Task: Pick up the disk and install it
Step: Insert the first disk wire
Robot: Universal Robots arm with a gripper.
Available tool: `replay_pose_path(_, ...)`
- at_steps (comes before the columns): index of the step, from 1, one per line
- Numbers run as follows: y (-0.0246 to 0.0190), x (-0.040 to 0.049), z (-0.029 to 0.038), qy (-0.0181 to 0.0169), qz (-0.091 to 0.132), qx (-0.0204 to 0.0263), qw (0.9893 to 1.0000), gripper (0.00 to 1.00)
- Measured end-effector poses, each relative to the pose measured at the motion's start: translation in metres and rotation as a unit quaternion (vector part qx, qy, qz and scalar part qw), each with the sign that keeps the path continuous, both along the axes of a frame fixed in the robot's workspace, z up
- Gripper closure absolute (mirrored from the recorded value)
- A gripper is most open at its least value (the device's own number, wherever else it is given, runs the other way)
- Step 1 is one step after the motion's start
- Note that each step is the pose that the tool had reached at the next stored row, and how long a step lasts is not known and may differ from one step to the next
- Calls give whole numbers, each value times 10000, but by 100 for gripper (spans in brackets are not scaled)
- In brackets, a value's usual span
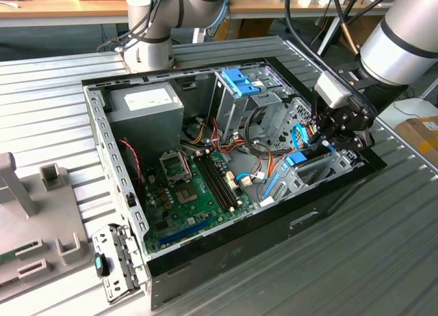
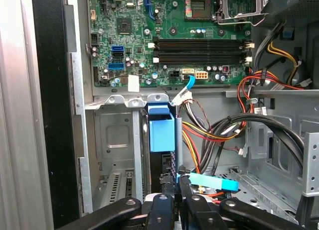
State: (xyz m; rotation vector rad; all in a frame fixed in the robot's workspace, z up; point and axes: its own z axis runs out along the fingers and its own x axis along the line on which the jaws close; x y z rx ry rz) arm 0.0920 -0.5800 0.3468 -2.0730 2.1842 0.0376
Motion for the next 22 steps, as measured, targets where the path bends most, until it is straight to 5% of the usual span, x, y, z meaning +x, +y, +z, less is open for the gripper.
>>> replay_pose_path(22, -25, 9, -10, 0, 1, -2, 10000, 84)
